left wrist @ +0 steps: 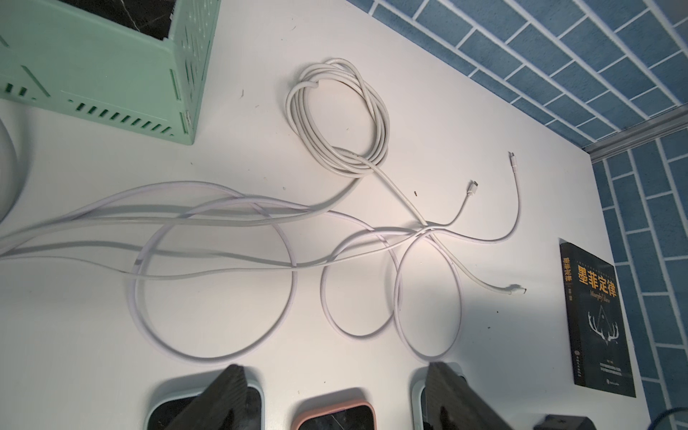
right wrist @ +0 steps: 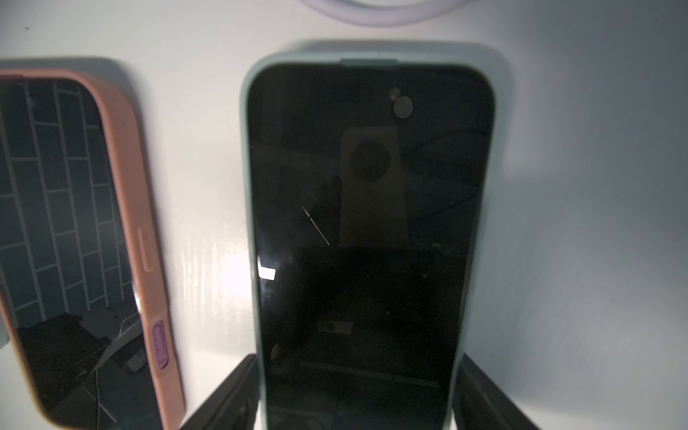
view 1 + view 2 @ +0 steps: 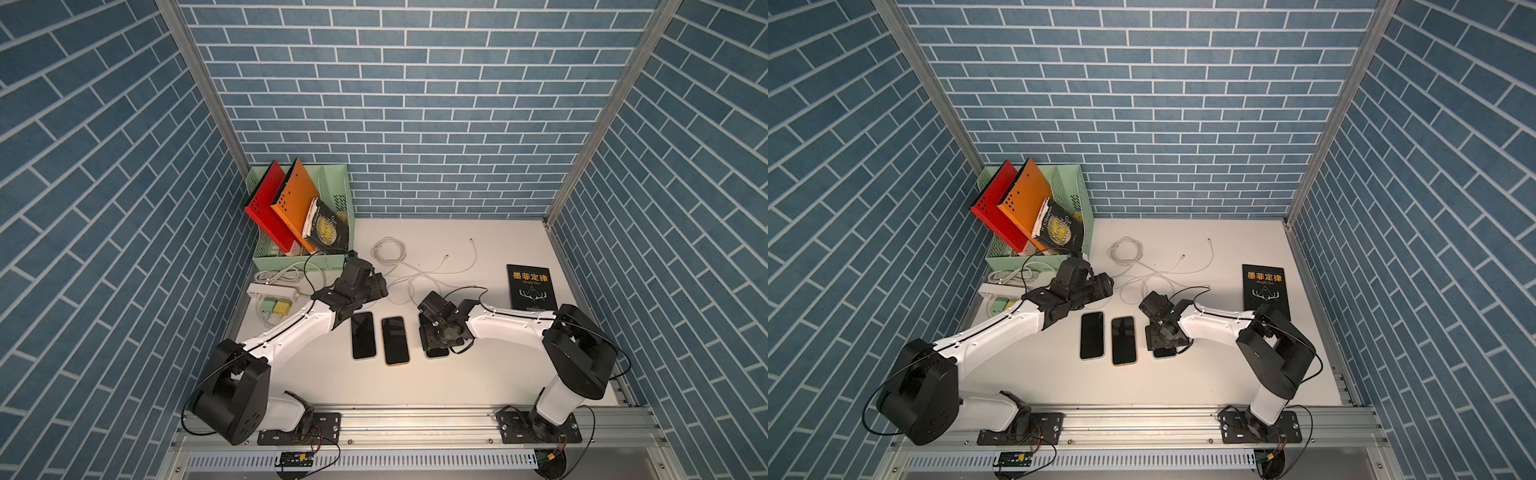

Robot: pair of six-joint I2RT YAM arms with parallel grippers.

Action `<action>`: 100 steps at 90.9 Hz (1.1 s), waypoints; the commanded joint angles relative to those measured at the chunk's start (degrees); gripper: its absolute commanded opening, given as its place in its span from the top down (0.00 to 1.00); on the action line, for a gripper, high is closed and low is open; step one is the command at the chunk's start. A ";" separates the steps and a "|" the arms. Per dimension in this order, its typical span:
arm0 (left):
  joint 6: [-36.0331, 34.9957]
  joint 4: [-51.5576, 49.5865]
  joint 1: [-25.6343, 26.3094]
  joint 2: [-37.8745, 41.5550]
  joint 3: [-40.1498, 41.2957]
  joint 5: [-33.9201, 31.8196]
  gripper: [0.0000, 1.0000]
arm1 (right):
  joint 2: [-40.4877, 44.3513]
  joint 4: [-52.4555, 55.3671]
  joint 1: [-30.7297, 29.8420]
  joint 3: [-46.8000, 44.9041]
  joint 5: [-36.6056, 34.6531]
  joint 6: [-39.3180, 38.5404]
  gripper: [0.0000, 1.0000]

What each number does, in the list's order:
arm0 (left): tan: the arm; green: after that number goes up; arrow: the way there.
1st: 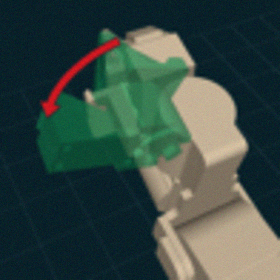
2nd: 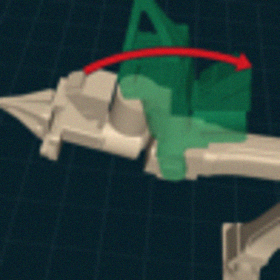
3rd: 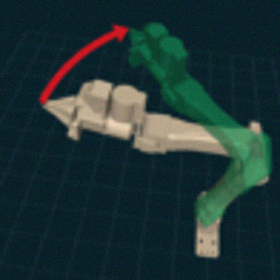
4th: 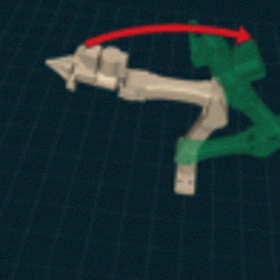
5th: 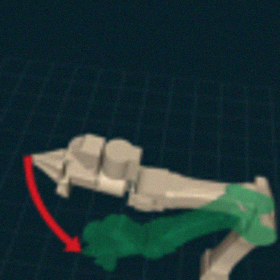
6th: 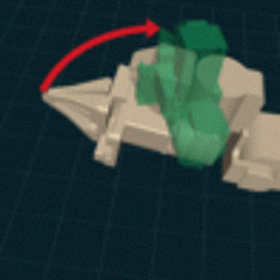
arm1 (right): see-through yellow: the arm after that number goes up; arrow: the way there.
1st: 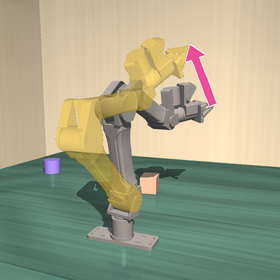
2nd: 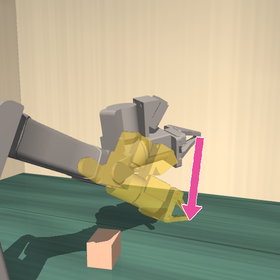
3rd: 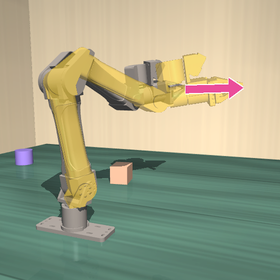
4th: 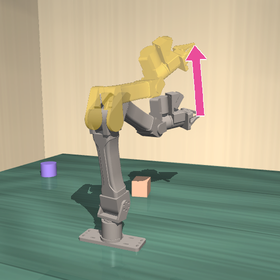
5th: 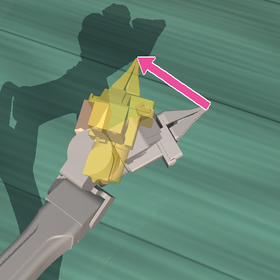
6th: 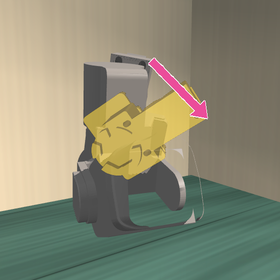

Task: Unplug the charging cable from the phone
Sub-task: Place the phone at the center of the board.

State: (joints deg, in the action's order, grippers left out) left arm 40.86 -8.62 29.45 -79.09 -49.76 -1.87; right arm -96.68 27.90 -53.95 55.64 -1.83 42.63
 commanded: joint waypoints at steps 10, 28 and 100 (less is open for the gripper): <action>0.36 0.64 -0.62 1.22 1.22 -0.24 0.19 | 1.19 2.59 -0.45 0.36 -1.06 2.10 0.26; 0.42 0.70 -0.97 1.95 1.51 -0.15 0.19 | 4.19 4.68 -0.46 1.52 -2.96 1.53 0.01; -19.57 0.03 -6.75 12.91 -0.11 -33.41 0.00 | 17.88 -21.81 28.17 2.65 -29.41 -16.96 0.00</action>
State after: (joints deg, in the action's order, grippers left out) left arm 29.78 -11.31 24.80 -67.51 -53.23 -27.09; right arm -79.88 12.88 -28.64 60.45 -25.28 30.09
